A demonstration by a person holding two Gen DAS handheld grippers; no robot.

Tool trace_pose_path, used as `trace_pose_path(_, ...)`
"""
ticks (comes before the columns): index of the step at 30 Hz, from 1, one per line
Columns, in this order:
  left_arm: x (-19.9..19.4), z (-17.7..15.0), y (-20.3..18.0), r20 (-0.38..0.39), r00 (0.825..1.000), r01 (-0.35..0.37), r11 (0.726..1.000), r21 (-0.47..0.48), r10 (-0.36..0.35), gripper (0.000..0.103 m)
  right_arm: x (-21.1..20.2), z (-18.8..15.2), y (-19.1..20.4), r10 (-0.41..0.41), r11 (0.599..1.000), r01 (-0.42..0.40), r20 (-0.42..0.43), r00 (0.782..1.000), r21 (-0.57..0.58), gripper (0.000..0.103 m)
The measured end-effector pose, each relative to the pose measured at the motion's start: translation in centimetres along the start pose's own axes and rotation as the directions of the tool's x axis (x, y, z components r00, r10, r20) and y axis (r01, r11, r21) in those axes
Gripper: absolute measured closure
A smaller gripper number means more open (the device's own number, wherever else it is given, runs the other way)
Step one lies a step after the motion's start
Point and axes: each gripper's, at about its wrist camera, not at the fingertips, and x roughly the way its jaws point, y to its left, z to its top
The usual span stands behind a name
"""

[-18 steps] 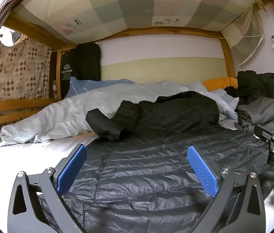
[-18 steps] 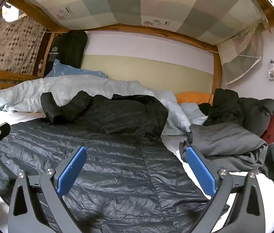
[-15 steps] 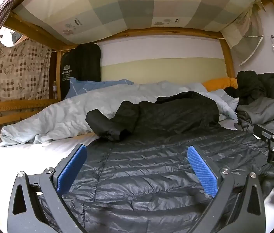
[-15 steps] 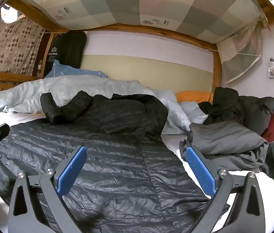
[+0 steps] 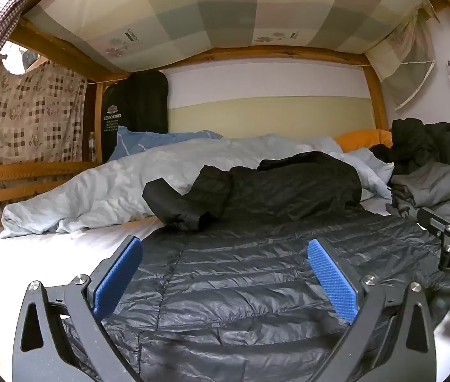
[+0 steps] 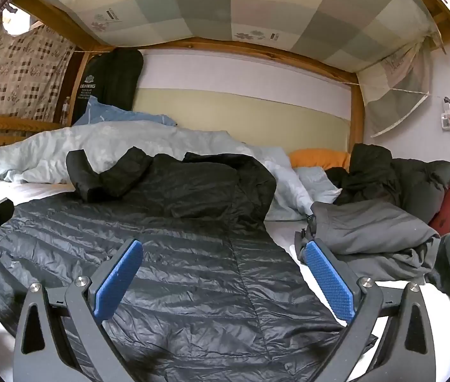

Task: Fold large clothes

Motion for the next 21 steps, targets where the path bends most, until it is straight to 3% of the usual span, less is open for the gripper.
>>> trace_pose_path(21,0.13,-0.22,0.51,-0.005,1.0,-0.02,1.0,-0.016,0.02,0.0,-0.01,0.15,0.13,-0.001,1.0,0.001,0.0,1.0,-0.005,0.0)
